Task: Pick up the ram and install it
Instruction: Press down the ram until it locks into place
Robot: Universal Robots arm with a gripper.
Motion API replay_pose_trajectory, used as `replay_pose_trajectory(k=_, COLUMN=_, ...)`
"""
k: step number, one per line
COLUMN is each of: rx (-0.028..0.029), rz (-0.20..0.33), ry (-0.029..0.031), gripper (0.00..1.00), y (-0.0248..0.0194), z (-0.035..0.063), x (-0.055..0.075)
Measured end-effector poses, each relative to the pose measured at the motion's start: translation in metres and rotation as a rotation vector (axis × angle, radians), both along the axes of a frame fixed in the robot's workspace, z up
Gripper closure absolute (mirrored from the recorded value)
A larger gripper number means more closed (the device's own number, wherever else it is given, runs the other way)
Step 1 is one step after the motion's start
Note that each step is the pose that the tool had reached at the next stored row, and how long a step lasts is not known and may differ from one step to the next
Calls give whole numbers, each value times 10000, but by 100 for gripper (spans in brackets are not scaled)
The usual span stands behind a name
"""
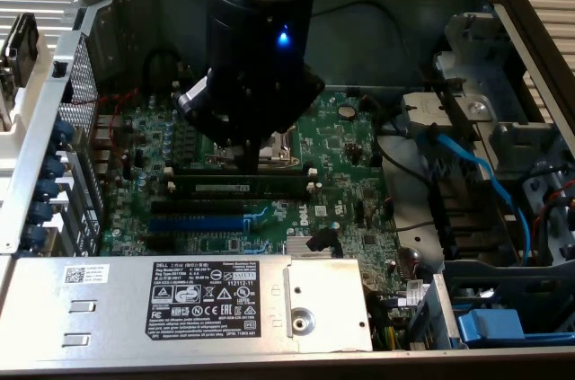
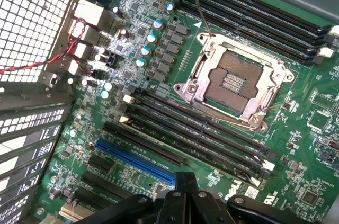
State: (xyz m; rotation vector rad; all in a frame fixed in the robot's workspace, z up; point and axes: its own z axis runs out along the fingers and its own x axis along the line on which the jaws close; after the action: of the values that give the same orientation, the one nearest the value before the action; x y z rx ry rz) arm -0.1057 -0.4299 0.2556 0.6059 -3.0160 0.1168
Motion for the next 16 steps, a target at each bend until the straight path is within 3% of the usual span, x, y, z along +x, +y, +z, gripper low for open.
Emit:
replay_pose_trajectory(k=5, rx=-1, rz=-508, ry=-101, gripper=90, y=0, z=1, x=0)
replay_pose_trajectory(k=12, rx=-3, rz=-1143, ry=-196, gripper=90, y=0, z=1, x=0)
replay_pose_trajectory(k=16, rx=0, rz=-1466, ry=-313, gripper=90, y=2, z=1, x=0)
